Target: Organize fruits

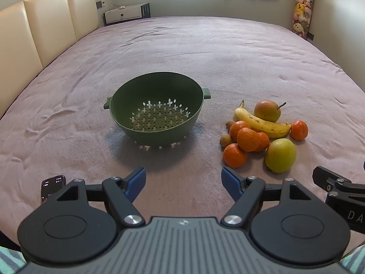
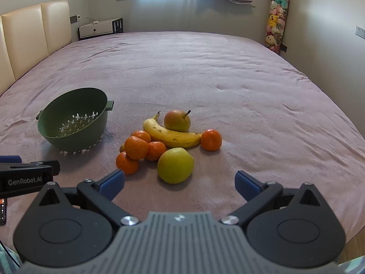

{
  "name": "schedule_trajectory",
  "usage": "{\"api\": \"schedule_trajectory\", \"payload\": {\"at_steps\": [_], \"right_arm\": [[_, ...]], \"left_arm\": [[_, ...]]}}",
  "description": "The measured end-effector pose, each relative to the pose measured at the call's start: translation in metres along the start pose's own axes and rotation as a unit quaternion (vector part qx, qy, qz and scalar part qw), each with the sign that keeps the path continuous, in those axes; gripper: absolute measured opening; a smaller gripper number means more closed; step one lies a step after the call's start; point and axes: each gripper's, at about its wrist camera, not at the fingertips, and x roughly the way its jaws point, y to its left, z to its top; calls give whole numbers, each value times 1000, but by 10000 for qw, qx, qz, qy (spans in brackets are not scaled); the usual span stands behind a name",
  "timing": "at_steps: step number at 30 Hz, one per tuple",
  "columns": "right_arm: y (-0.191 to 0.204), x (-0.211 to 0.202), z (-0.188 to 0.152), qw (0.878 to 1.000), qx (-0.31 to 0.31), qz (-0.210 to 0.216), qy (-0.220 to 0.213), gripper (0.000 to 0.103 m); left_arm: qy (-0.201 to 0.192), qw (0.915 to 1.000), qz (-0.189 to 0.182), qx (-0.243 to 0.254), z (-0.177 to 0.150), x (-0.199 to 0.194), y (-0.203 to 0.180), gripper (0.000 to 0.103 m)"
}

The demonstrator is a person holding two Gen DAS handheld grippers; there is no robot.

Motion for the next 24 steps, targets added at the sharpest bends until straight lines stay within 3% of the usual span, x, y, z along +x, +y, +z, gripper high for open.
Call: {"api": "schedule_trajectory", "payload": {"at_steps": [24], "right_arm": [[-2,0,0,10000,39,5,37,99]], "left_arm": [[1,10000,7,15,0,-1,1,88]]}}
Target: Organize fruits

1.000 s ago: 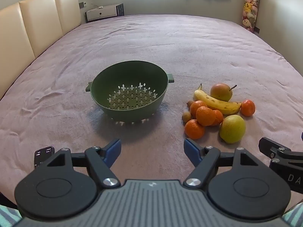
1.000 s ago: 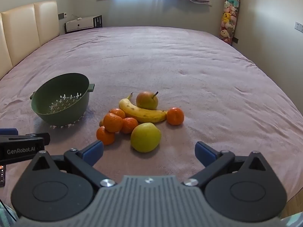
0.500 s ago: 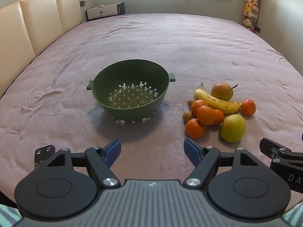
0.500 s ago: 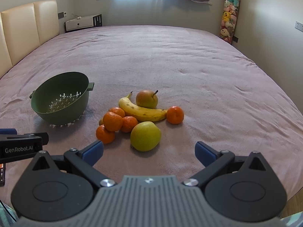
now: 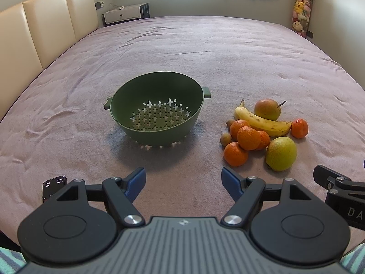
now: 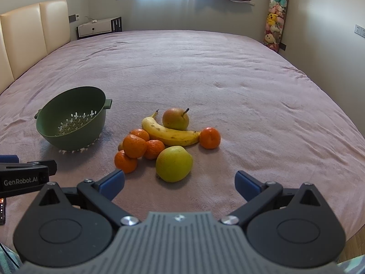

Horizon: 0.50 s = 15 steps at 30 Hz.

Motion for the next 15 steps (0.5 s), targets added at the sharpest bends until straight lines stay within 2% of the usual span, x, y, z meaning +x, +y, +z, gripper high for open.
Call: {"api": "schedule_trajectory", "payload": {"at_steps": [15], "right_arm": [[-2,4,1,10000,46,9,80,99]], "left_arm": [[12,10000,8,5,-1,0,0,88]]}}
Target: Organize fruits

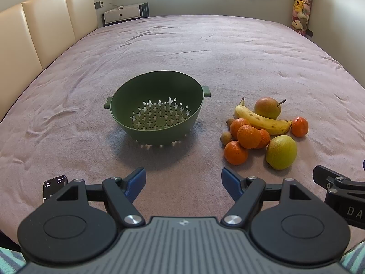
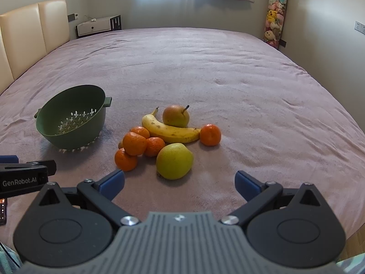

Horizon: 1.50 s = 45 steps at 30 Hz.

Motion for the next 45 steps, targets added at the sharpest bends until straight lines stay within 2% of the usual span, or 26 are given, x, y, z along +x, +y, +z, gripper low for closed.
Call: {"api": "schedule_trajectory", "payload": {"at_steps": [32,36,40,42,44,45], "right_arm": [[0,4,-4,10000,-12,-7,35,99],[0,4,-4,10000,-21,-10,46,99],[0,5,-6,9999,-99,77,-55,99],[2,8,-7,9996,-232,109,-110,95],[3,14,-7,9994,-311,127,-71,89],[3,19,-6,9995,-286,156,-11,88]], "left_arm": [[81,9999,-11,69,-2,0,-1,88],[136,9998,-106,76,-3,3,-2,87],[175,9987,-448,163,-4,10,-4,72],[262,9977,-616,121,-4,16,-5,67],[335,9965,-765,35,-4,20,-4,56],[344,9962,-799,-6,-2,22,-5,55]]}}
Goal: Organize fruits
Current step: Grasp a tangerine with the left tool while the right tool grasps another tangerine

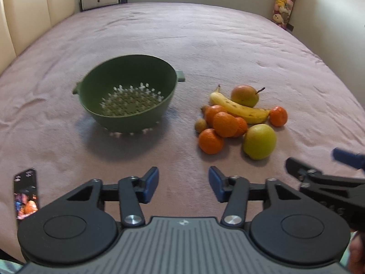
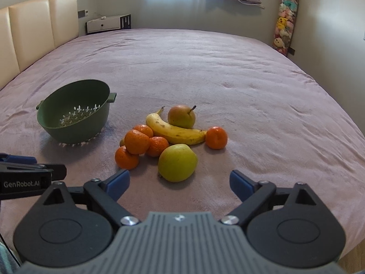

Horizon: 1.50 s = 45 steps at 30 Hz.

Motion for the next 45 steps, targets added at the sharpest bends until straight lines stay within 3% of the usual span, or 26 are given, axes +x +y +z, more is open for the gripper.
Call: {"api": "schedule_trajectory", "payload": {"at_steps": [7,16,24,32,37,45], "right_arm": [[3,28,9,9994,11,200,268,66],[5,65,49,9962,-420,526,554,62],[19,108,65,9914,-150,1036,779,53],[20,133,68,9762,616,1671,1241,51],[20,143,67,9745,869,1580,1337,52],[16,155,66,9677,1225,1653,1458,52]], "left_arm": [[95,9989,-389,232,16,20,-9,42],[503,9931,-662,829,53,53,-14,39],[748,9901,-887,787,57,91,8,35],[739,9828,-1120,1266,47,105,2,38],[541,9818,-1139,1423,47,111,-7,46],[643,9828,-1091,1345,49,130,-12,55]]}}
